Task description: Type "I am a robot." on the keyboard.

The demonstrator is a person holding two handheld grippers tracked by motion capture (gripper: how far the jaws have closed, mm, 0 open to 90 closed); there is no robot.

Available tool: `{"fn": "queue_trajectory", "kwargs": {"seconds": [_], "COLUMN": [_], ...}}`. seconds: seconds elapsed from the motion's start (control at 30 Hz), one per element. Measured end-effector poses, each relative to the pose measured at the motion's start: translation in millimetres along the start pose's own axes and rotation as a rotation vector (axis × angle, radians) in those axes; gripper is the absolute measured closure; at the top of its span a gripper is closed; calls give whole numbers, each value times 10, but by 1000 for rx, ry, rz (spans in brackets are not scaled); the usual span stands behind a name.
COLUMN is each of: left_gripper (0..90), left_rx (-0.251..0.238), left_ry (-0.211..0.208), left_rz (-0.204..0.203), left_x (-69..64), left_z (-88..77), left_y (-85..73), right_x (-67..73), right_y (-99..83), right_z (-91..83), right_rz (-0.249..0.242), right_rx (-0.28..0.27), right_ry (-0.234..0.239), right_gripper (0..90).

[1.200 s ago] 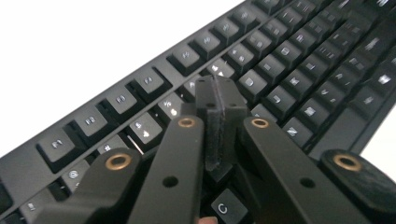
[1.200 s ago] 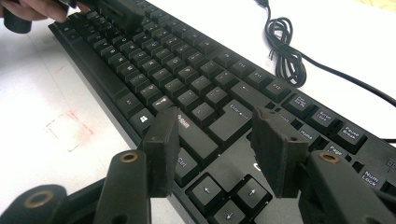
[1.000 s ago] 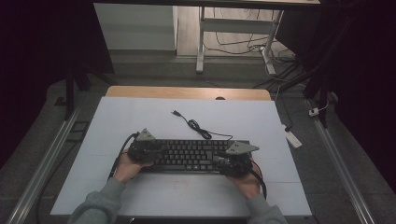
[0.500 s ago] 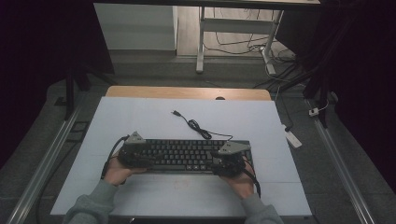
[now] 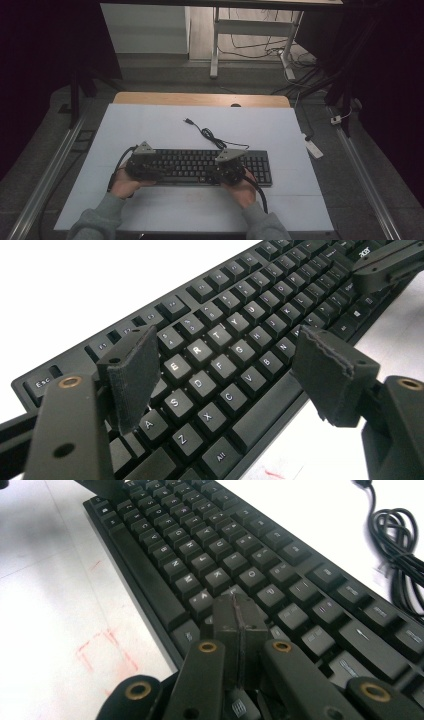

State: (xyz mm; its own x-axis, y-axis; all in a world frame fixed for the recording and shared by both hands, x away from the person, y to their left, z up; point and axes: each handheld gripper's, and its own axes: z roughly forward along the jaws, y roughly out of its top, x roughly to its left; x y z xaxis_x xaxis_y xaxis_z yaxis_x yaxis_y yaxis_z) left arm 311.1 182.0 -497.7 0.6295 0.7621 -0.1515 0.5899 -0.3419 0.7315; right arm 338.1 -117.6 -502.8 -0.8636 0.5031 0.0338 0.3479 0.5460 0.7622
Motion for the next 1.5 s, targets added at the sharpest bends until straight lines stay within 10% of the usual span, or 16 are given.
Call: {"fn": "queue_trajectory", "kwargs": {"seconds": [0.87,1.23,1.5], "left_gripper": [265,264,263], "left_rx": [9,4,-7], "left_ry": [1,7,17], "left_rz": [5,7,17], "left_x": [11,14,-18], "left_z": [10,3,-14], "left_y": [-9,-11,-22], "right_x": [70,39,-16], "right_y": [63,94,2], "right_z": [266,102,-140], "right_rz": [-24,-24,-14], "right_rx": [74,-6,-59], "right_ry": [-7,-28,-70], "right_gripper": [896,889,640]}}
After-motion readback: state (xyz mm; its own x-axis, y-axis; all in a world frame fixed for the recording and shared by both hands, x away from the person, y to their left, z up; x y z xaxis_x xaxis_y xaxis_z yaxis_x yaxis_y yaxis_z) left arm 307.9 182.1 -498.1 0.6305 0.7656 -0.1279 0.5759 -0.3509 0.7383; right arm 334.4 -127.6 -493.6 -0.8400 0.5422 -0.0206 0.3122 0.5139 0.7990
